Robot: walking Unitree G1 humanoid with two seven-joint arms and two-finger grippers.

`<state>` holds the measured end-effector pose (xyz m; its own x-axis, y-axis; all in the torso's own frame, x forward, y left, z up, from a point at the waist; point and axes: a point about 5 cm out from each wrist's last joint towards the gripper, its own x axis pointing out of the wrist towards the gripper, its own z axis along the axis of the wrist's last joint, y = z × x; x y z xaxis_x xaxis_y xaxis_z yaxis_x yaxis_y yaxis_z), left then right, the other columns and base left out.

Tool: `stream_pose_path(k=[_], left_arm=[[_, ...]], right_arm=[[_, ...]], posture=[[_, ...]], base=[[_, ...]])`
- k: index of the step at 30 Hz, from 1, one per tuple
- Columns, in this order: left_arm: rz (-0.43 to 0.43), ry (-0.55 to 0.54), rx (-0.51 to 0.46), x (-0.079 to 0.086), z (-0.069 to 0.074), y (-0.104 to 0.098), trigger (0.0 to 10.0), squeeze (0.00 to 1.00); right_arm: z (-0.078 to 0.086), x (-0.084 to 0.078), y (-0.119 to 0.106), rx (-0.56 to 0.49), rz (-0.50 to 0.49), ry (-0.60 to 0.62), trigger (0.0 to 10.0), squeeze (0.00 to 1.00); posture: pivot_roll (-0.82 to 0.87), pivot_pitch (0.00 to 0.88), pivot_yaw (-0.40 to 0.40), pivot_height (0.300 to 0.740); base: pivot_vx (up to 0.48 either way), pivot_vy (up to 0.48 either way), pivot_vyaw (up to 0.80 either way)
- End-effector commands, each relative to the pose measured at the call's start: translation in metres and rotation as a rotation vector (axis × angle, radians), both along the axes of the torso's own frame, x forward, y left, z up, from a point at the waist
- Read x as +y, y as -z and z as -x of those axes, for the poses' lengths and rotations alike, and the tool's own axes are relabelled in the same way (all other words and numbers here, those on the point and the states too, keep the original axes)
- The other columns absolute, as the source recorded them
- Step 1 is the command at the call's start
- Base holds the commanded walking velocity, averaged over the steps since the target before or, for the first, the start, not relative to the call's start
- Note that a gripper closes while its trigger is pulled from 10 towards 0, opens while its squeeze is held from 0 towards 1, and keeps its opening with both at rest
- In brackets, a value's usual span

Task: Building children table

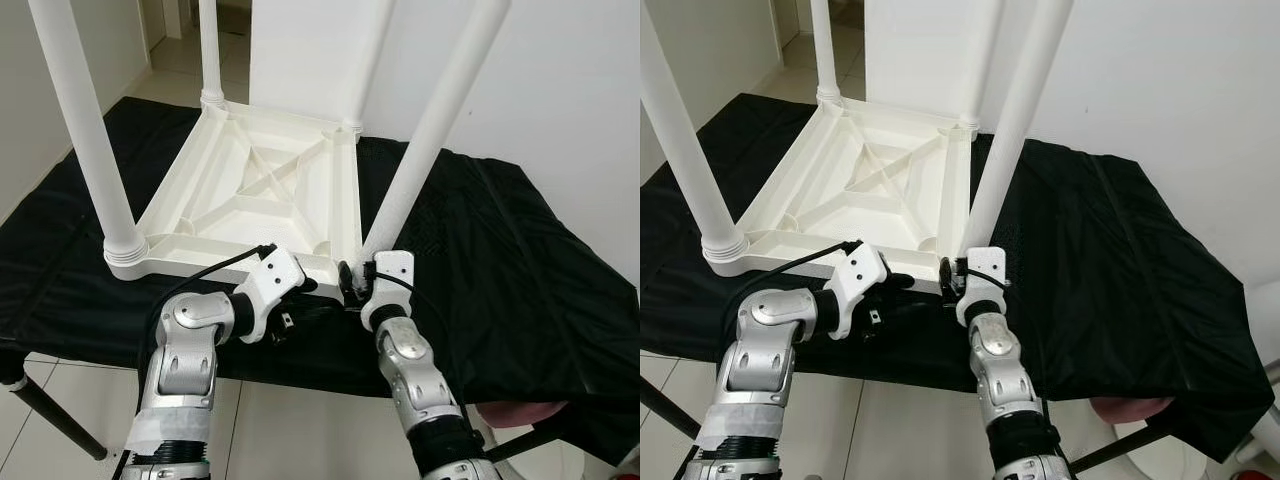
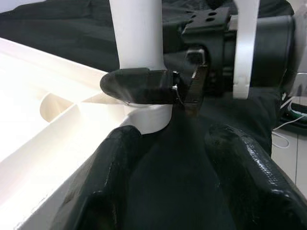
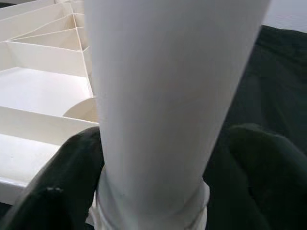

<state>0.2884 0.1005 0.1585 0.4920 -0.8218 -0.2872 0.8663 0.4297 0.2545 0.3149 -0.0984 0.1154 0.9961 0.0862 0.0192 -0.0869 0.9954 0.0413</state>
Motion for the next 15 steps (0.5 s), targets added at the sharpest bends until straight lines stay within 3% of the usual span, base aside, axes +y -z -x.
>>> stream_pose_path(k=[1, 8, 9, 10, 12, 15], left_arm=[[0.035, -0.291, -0.108, 0.005, -0.011, -0.003, 10.0, 0.0], [0.036, -0.298, -0.108, 0.006, -0.009, -0.002, 10.0, 0.0], [0.037, -0.301, -0.107, 0.006, -0.009, -0.002, 10.0, 0.0], [0.037, -0.304, -0.107, 0.006, -0.009, -0.002, 10.0, 0.0], [0.037, -0.304, -0.107, 0.006, -0.009, -0.002, 10.0, 0.0], [0.035, -0.3, -0.106, 0.006, -0.01, -0.003, 10.0, 0.0]], right_arm=[[0.002, -0.008, 0.001, 0.006, 0.0, 0.021, 10.0, 1.0], [0.009, -0.017, -0.008, -0.053, -0.03, -0.063, 10.0, 1.0], [0.013, -0.02, -0.009, -0.07, -0.023, -0.144, 10.0, 1.0], [0.015, -0.023, -0.008, -0.072, -0.013, -0.209, 10.0, 0.0], [0.015, -0.023, -0.008, -0.072, -0.013, -0.209, 10.0, 0.0], [0.01, -0.045, -0.004, -0.072, 0.014, -0.44, 10.0, 0.0]], posture=[[0.08, 0.0, -0.162, 0.74], [0.08, 0.0, -0.167, 0.74], [0.08, 0.0, -0.167, 0.74], [0.08, 0.0, -0.159, 0.74], [0.08, 0.0, -0.159, 0.74], [0.07, 0.0, -0.134, 0.74]], base=[[0.0, 0.0, 0.0], [0.0, 0.0, 0.0], [0.0, 0.0, 0.0], [0.0, 0.0, 0.0], [0.0, 0.0, 0.0], [0.0, 0.0, 0.0]])
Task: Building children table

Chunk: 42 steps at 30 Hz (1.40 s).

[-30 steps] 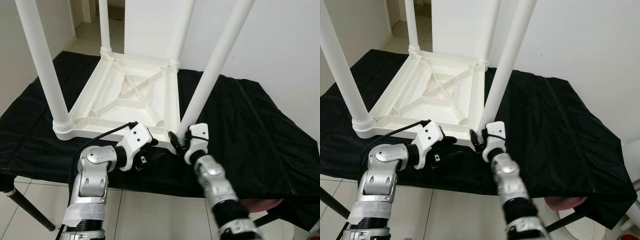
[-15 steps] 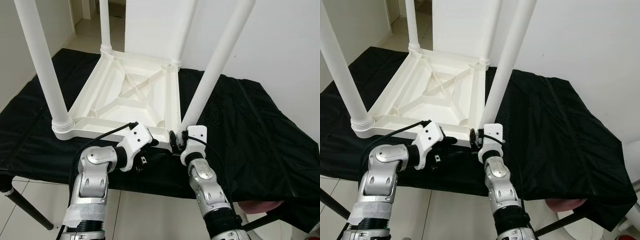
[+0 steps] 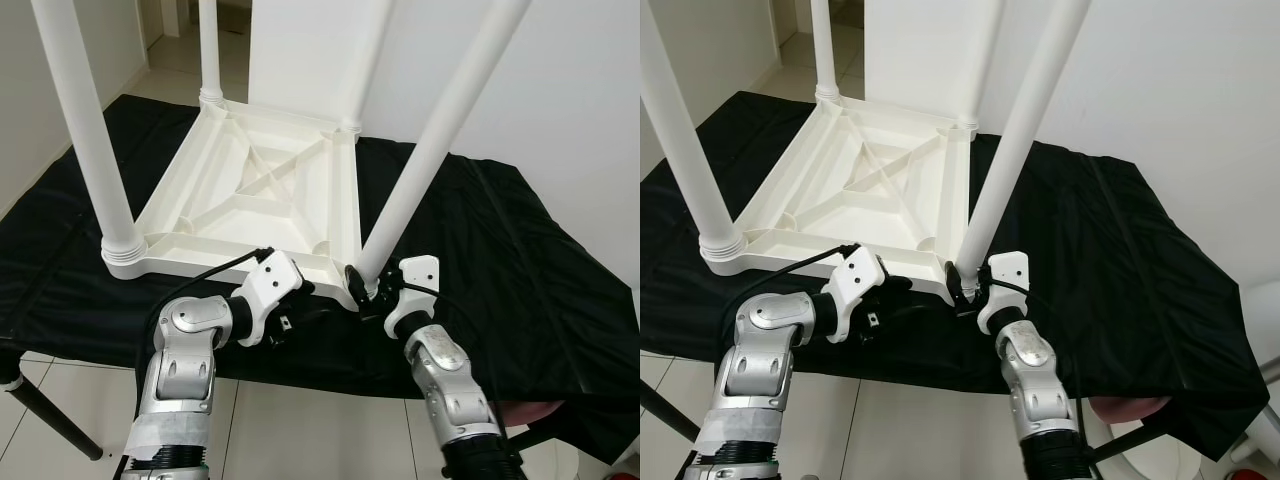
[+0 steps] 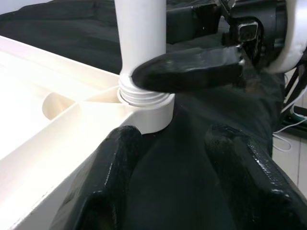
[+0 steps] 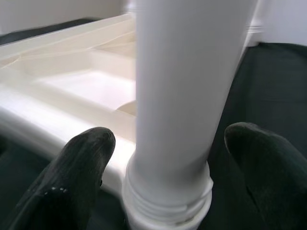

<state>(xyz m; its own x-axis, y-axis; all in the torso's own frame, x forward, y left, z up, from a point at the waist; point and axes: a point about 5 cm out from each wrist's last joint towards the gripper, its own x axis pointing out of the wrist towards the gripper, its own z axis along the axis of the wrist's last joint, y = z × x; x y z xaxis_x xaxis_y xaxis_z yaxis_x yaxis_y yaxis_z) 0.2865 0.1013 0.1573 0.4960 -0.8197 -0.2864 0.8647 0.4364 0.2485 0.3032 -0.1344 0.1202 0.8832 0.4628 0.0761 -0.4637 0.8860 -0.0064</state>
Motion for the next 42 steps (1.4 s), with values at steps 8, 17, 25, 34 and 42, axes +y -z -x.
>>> stream_pose_path(k=[8, 17, 25, 34, 42], left_arm=[[0.026, -0.289, -0.117, 0.006, -0.015, -0.007, 10.0, 0.0], [0.026, -0.291, -0.122, 0.007, -0.016, -0.008, 10.0, 0.0], [0.022, -0.298, -0.12, 0.008, -0.015, -0.009, 10.0, 0.0], [0.021, -0.297, -0.115, 0.009, -0.012, -0.008, 10.0, 0.0], [0.023, -0.286, -0.106, 0.006, -0.009, -0.005, 10.0, 0.0]], right_arm=[[-0.023, -0.013, 0.004, 0.019, 0.103, -0.153, 10.0, 0.0], [-0.043, 0.008, 0.004, 0.059, 0.154, -0.252, 10.0, 0.0], [-0.049, 0.021, 0.009, 0.09, 0.123, -0.258, 0.0, 0.0], [-0.043, 0.01, 0.021, 0.115, 0.097, -0.248, 0.0, 0.0], [-0.033, 0.001, 0.03, 0.12, 0.055, -0.118, 10.0, 0.0]], posture=[[0.07, 0.0, -0.123, 0.74], [0.08, 0.0, -0.124, 0.74], [0.1, 0.0, -0.13, 0.74], [0.1, 0.0, -0.136, 0.74], [0.09, 0.0, -0.148, 0.74]], base=[[0.0, 0.0, 0.0], [0.0, 0.0, 0.0], [0.0, 0.0, 0.0], [0.0, 0.0, 0.0], [0.0, 0.0, 0.0]])
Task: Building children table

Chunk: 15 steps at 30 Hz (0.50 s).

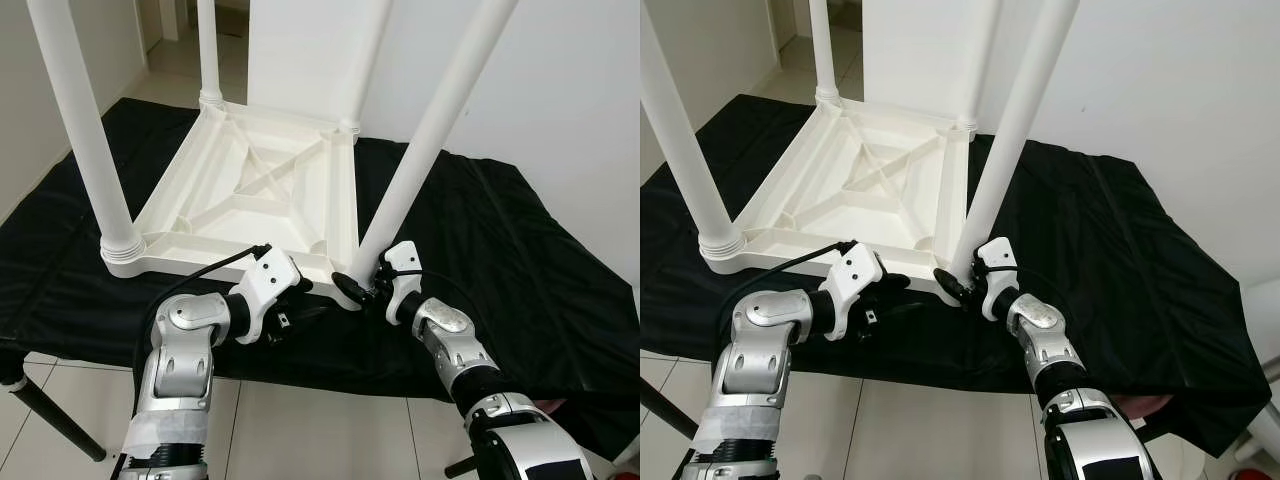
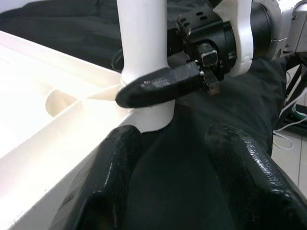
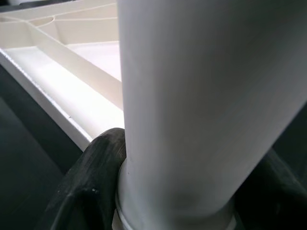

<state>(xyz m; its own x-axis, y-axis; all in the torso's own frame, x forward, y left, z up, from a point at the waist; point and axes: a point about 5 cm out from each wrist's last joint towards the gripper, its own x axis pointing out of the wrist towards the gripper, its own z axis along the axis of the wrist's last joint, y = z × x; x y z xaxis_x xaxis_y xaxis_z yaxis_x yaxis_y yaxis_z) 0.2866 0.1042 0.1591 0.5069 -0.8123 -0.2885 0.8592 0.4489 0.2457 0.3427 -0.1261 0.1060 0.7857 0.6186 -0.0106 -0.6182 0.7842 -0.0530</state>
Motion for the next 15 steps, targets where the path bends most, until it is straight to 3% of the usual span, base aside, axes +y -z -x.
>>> stream_pose_path(k=[1, 2, 3, 4, 5, 6, 8, 10, 15], left_arm=[[0.022, -0.271, -0.11, 0.003, -0.009, -0.003, 10.0, 0.0], [0.022, -0.27, -0.108, 0.003, -0.009, -0.003, 10.0, 0.0], [0.022, -0.27, -0.108, 0.003, -0.009, -0.003, 10.0, 0.0], [0.023, -0.269, -0.106, 0.003, -0.009, -0.003, 10.0, 0.0], [0.023, -0.269, -0.106, 0.003, -0.009, -0.003, 10.0, 0.0], [0.024, -0.269, -0.105, 0.002, -0.009, -0.002, 10.0, 0.0], [0.024, -0.269, -0.105, 0.002, -0.009, -0.002, 10.0, 0.0], [0.026, -0.268, -0.103, 0.002, -0.009, -0.002, 10.0, 0.0], [0.026, -0.265, -0.103, 0.001, -0.008, -0.001, 10.0, 0.0]], right_arm=[[0.007, -0.008, 0.016, 0.072, -0.023, 0.069, 10.0, 0.0], [0.01, -0.007, 0.018, 0.075, -0.035, 0.169, 10.0, 0.0], [0.01, -0.007, 0.018, 0.075, -0.035, 0.169, 10.0, 0.0], [0.013, -0.005, 0.02, 0.084, -0.057, 0.28, 10.0, 0.0], [0.013, -0.005, 0.02, 0.084, -0.057, 0.28, 10.0, 0.0], [0.018, 0.0, 0.022, 0.113, -0.088, 0.408, 10.0, 0.0], [0.018, 0.0, 0.022, 0.113, -0.088, 0.408, 10.0, 0.0], [0.025, 0.011, 0.024, 0.158, -0.135, 0.572, 10.0, 0.0], [0.029, 0.031, 0.014, 0.126, -0.162, 0.59, 10.0, 0.0]], posture=[[0.09, 0.0, -0.148, 0.74], [0.09, 0.0, -0.15, 0.74], [0.09, 0.0, -0.15, 0.74], [0.08, 0.0, -0.151, 0.74], [0.08, 0.0, -0.151, 0.74], [0.08, 0.0, -0.152, 0.74], [0.08, 0.0, -0.152, 0.74], [0.08, 0.0, -0.155, 0.74], [0.08, 0.0, -0.155, 0.74]], base=[[0.0, 0.0, 0.0], [0.0, 0.0, 0.0], [0.0, 0.0, 0.0], [0.0, 0.0, 0.0], [0.0, 0.0, 0.0], [0.0, 0.0, 0.0], [0.0, 0.0, 0.0], [0.0, 0.0, 0.0], [0.0, 0.0, 0.0]])
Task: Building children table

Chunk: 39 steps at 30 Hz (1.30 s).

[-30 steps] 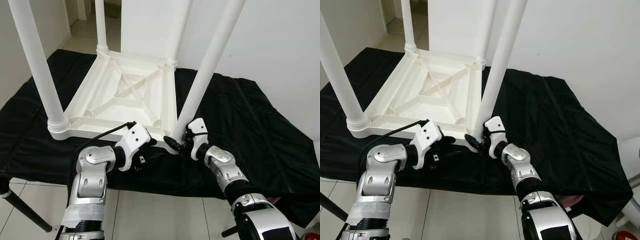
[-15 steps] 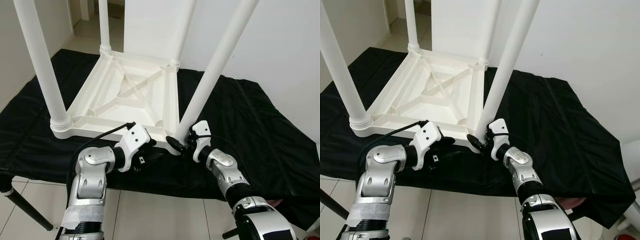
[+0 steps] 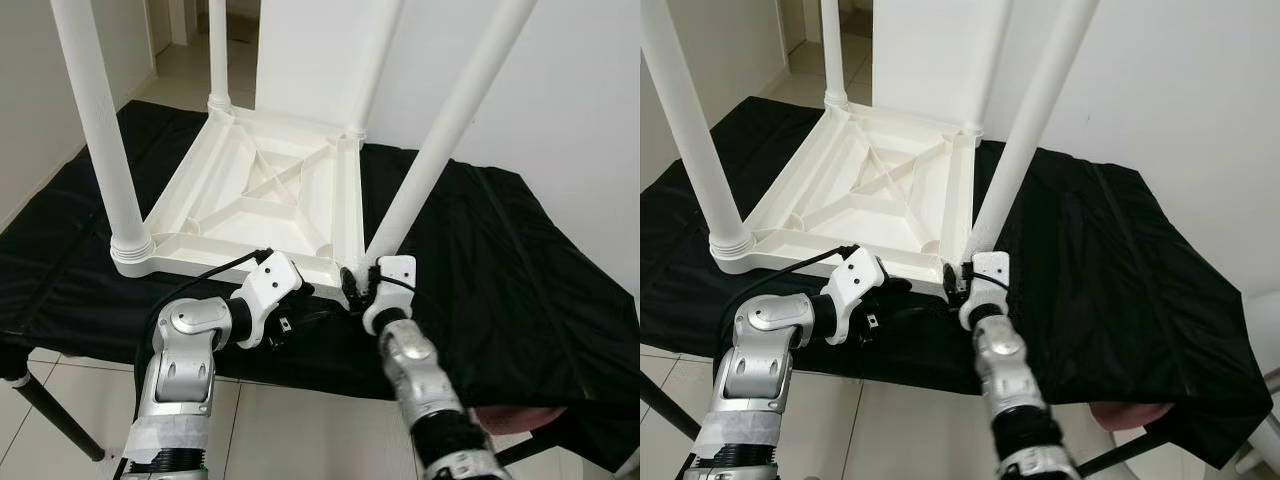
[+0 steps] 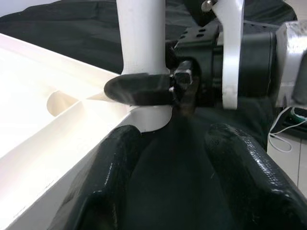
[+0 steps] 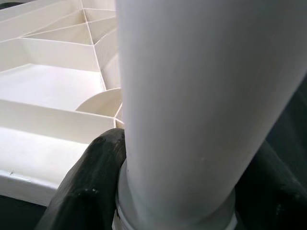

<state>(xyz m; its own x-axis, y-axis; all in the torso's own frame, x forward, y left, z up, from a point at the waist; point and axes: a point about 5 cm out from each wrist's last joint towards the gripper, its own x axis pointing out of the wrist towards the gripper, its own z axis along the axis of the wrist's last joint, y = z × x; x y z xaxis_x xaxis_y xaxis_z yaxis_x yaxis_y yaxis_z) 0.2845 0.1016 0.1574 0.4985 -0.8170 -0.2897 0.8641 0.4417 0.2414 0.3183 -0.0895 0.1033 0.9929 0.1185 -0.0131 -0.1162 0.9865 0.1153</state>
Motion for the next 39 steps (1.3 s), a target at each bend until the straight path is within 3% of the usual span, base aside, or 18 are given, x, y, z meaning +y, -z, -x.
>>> stream_pose_path(k=[1, 2, 3, 4, 9, 12, 13, 18, 19, 21, 24, 28, 31, 39], left_arm=[[0.024, -0.273, -0.106, 0.004, -0.01, -0.003, 10.0, 0.0], [0.023, -0.272, -0.105, 0.003, -0.01, -0.002, 10.0, 0.0], [0.023, -0.272, -0.105, 0.003, -0.01, -0.002, 10.0, 0.0], [0.023, -0.273, -0.106, 0.004, -0.01, -0.003, 10.0, 0.0], [0.027, -0.284, -0.108, 0.005, -0.01, -0.004, 10.0, 0.0], [0.028, -0.285, -0.108, 0.005, -0.01, -0.004, 10.0, 0.0], [0.029, -0.285, -0.107, 0.005, -0.01, -0.003, 10.0, 0.0], [0.029, -0.285, -0.107, 0.005, -0.01, -0.003, 10.0, 0.0], [0.03, -0.284, -0.107, 0.005, -0.01, -0.003, 10.0, 0.0], [0.032, -0.279, -0.11, 0.004, -0.012, -0.005, 10.0, 0.0], [0.03, -0.275, -0.113, 0.003, -0.014, -0.006, 10.0, 0.0], [0.029, -0.274, -0.116, 0.003, -0.015, -0.006, 10.0, 0.0], [0.032, -0.274, -0.12, 0.003, -0.015, -0.009, 10.0, 0.0], [0.033, -0.282, -0.126, 0.004, -0.017, -0.01, 10.0, 0.0]], right_arm=[[0.005, -0.004, 0.008, 0.039, -0.015, 0.025, 10.0, 0.0], [0.005, -0.007, 0.005, 0.021, -0.019, 0.015, 10.0, 0.39], [0.005, -0.007, 0.005, 0.021, -0.019, 0.015, 10.0, 0.39], [0.008, -0.012, 0.002, 0.0, -0.026, 0.003, 10.0, 1.0], [0.014, -0.022, -0.002, -0.021, -0.058, -0.006, 10.0, 1.0], [0.016, -0.029, -0.006, -0.044, -0.028, -0.091, 10.0, 1.0], [0.016, -0.032, -0.008, -0.059, 0.005, -0.144, 10.0, 0.43], [0.017, -0.035, -0.009, -0.069, 0.026, -0.18, 10.0, 0.43], [0.014, -0.041, -0.007, -0.071, 0.045, -0.217, 10.0, 0.0], [0.005, -0.051, -0.007, -0.078, 0.087, -0.336, 10.0, 0.0], [-0.005, -0.052, -0.011, -0.096, 0.142, -0.486, 10.0, 0.0], [-0.01, -0.05, -0.013, -0.091, 0.157, -0.527, 10.0, 0.0], [-0.024, -0.042, -0.015, -0.041, 0.173, -0.634, 10.0, 0.0], [-0.035, -0.029, -0.011, 0.007, 0.204, -0.659, 10.0, 0.0]], posture=[[0.08, 0.0, -0.155, 0.74], [0.06, 0.0, -0.155, 0.74], [0.06, 0.0, -0.155, 0.74], [0.06, 0.0, -0.155, 0.74], [0.06, 0.0, -0.158, 0.74], [0.06, 0.0, -0.156, 0.74], [0.06, 0.0, -0.157, 0.74], [0.06, 0.0, -0.157, 0.74], [0.06, 0.0, -0.15, 0.74], [0.05, 0.0, -0.135, 0.74], [0.05, 0.0, -0.123, 0.74], [0.05, 0.0, -0.118, 0.74], [0.06, 0.0, -0.122, 0.74], [0.07, 0.0, -0.127, 0.74]], base=[[0.0, 0.0, 0.0], [0.0, 0.0, 0.0], [0.0, 0.0, 0.0], [0.0, 0.0, 0.0], [0.0, 0.0, 0.0], [0.0, 0.0, 0.0], [0.0, 0.0, 0.0], [0.0, 0.0, 0.0], [0.0, 0.0, 0.0], [0.0, 0.0, 0.0], [0.0, 0.0, 0.0], [0.0, 0.0, 0.0], [0.0, 0.0, 0.0], [0.0, 0.0, 0.0]])
